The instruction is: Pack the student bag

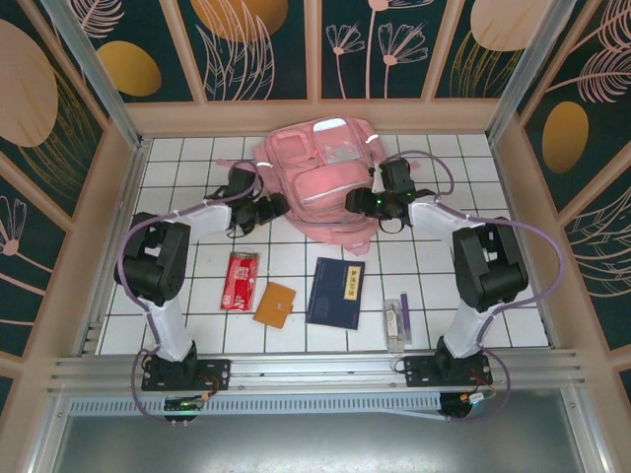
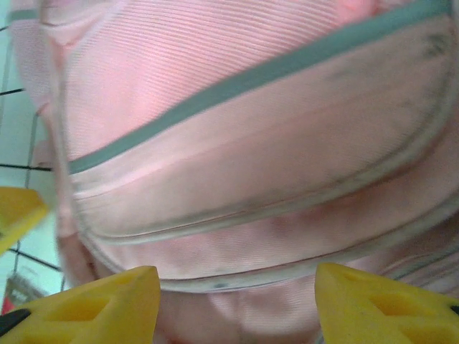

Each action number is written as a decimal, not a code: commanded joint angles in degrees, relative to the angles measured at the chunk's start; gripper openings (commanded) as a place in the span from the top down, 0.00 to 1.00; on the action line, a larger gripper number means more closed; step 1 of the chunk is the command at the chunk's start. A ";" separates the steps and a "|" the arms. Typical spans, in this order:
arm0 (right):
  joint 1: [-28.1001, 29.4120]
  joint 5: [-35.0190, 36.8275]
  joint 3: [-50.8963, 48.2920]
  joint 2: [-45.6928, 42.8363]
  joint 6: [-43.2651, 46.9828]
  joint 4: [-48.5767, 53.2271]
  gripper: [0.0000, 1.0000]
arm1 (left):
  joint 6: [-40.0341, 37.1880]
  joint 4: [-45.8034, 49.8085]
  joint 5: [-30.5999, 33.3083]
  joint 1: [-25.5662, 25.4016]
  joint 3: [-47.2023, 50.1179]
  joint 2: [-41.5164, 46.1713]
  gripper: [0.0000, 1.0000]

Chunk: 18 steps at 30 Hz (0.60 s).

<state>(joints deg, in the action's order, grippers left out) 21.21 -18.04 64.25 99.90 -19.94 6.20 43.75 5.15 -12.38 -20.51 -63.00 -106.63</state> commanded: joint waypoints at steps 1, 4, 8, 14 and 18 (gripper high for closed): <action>3.36 1.02 0.30 -3.19 2.86 -1.20 0.40 | 6.93 -5.08 -5.32 -2.61 6.48 5.98 0.13; 7.21 2.62 2.13 -1.71 3.21 -0.63 0.39 | 7.31 -5.04 -6.37 -4.75 11.97 13.24 0.13; 9.79 -0.79 5.87 4.75 3.10 -1.74 0.37 | 6.40 -0.76 -3.61 -4.75 16.05 25.00 0.10; 11.64 -1.60 10.31 16.47 2.88 -6.32 0.37 | 4.48 8.03 6.98 -1.54 15.10 38.45 0.01; 11.99 -0.30 11.85 19.85 4.82 -6.18 0.47 | 2.42 8.91 6.36 4.46 15.27 38.96 0.01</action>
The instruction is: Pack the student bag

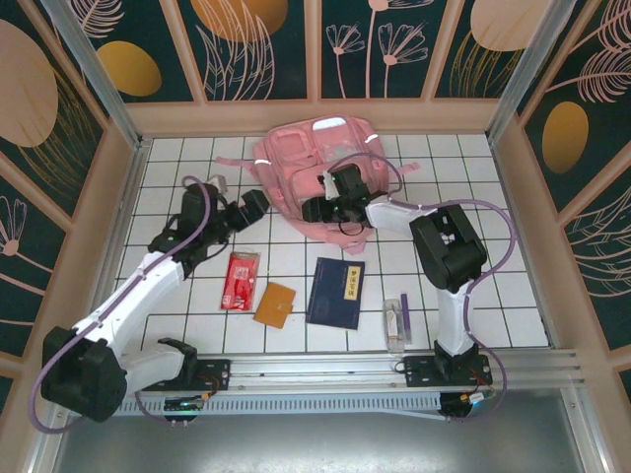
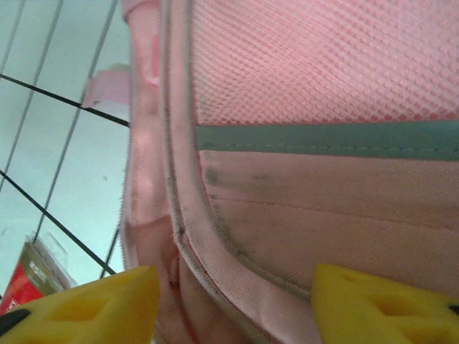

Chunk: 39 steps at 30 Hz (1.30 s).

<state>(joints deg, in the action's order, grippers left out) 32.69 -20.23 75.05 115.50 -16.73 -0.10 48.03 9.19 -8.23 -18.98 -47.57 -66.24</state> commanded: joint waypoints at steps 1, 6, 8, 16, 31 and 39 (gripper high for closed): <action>0.73 2.41 1.36 4.42 2.37 0.77 0.51 | -3.07 4.99 2.11 3.49 -0.80 -2.24 0.01; 1.22 1.31 1.28 2.61 8.69 3.06 0.87 | -8.60 5.51 3.32 3.85 -5.89 -9.99 0.01; 1.24 -2.27 1.88 0.69 11.35 4.21 0.96 | -9.64 4.30 2.07 3.84 -7.45 -13.56 0.01; -0.02 -7.46 3.75 -8.84 16.14 6.42 1.00 | -10.88 -2.12 -4.09 3.83 -17.18 -35.28 0.07; -0.79 -2.17 4.74 -12.69 12.00 9.35 0.64 | -6.45 0.86 -0.53 3.78 -33.66 -54.09 0.31; 4.65 1.78 2.91 -9.70 9.11 8.39 0.57 | -6.00 -0.93 -8.77 3.82 -28.80 -48.04 1.00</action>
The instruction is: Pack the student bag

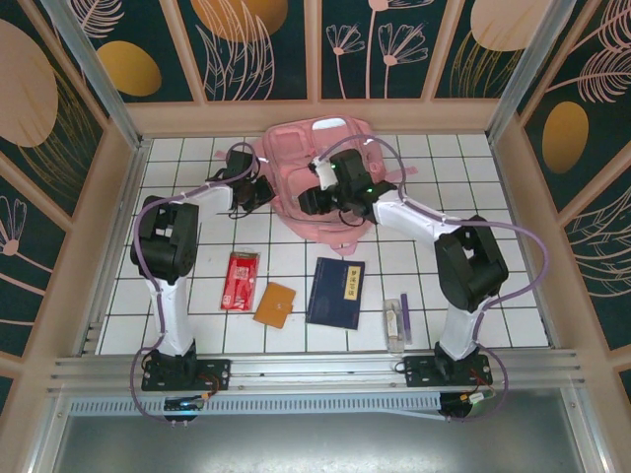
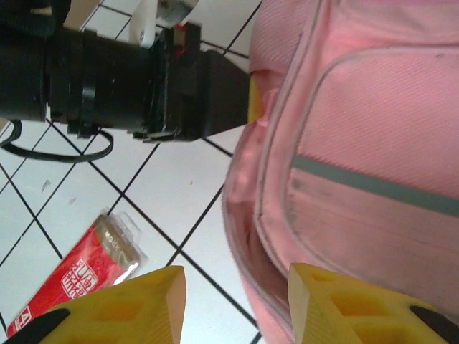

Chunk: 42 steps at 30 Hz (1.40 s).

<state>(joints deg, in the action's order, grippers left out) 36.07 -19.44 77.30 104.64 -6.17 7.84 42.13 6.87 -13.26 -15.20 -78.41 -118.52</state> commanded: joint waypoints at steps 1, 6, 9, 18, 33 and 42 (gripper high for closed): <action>1.61 0.07 1.03 1.62 -1.61 0.72 0.56 | -0.07 1.79 -4.38 0.00 2.85 6.00 1.00; 4.82 0.33 -1.14 3.58 0.87 -2.12 0.46 | 3.84 0.10 -8.46 -0.17 10.71 17.09 1.00; 5.66 0.66 -1.52 6.20 7.62 -3.66 0.44 | 5.87 -0.15 -9.09 -0.44 14.17 22.67 1.00; 10.93 31.07 2.50 15.67 22.36 -3.23 0.51 | 0.17 6.79 -3.19 2.84 12.42 24.55 0.37; 4.59 -0.55 -7.95 -5.72 39.91 -14.33 1.00 | -4.16 7.96 -2.02 6.41 -7.11 1.10 0.25; 2.33 -11.37 -6.93 -6.66 41.70 -13.03 1.00 | -1.83 4.37 -0.92 6.42 -2.75 0.53 0.32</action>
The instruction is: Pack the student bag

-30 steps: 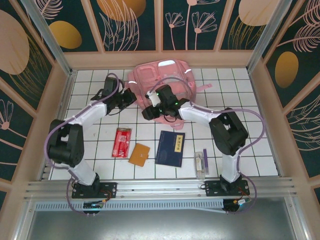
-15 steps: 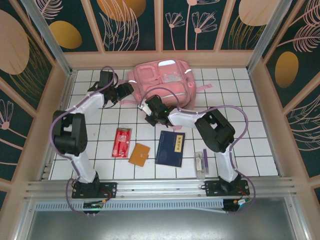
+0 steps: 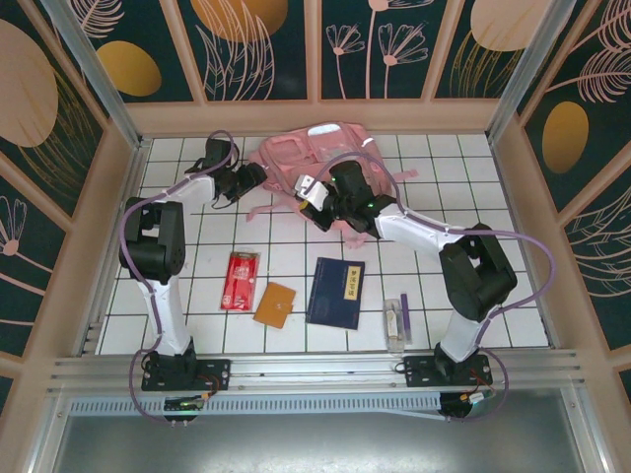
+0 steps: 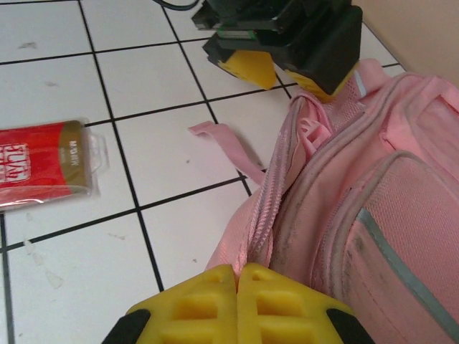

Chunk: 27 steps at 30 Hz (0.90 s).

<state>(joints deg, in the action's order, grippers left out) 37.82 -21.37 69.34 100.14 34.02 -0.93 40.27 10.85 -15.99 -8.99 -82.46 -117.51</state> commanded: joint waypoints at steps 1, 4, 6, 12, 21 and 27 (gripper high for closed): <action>0.58 -10.18 1.29 -2.46 1.57 -3.58 1.00 | -0.74 0.93 2.50 0.23 1.26 -0.14 0.33; 0.58 -10.66 1.36 -3.37 3.92 -0.93 1.00 | -2.25 1.71 3.97 0.21 0.81 0.77 0.44; 0.66 -9.83 1.53 -3.68 5.29 1.61 1.00 | -2.51 1.80 4.64 0.21 0.50 1.22 0.56; 2.92 -7.06 4.00 -1.22 -3.66 2.37 0.65 | -5.19 3.35 6.13 1.11 -1.02 1.60 1.00; -9.79 15.27 -1.46 -9.64 -41.98 0.74 0.45 | -10.72 8.77 2.60 6.27 -10.83 -5.07 1.00; -18.14 8.31 -4.88 -7.19 -55.81 9.56 0.49 | -15.27 13.12 1.74 6.27 -19.61 -7.97 0.57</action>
<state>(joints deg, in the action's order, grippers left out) 19.03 -9.19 66.04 90.63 -11.22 2.79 28.36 20.84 -13.23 -2.42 -97.25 -124.81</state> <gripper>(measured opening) 0.517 0.390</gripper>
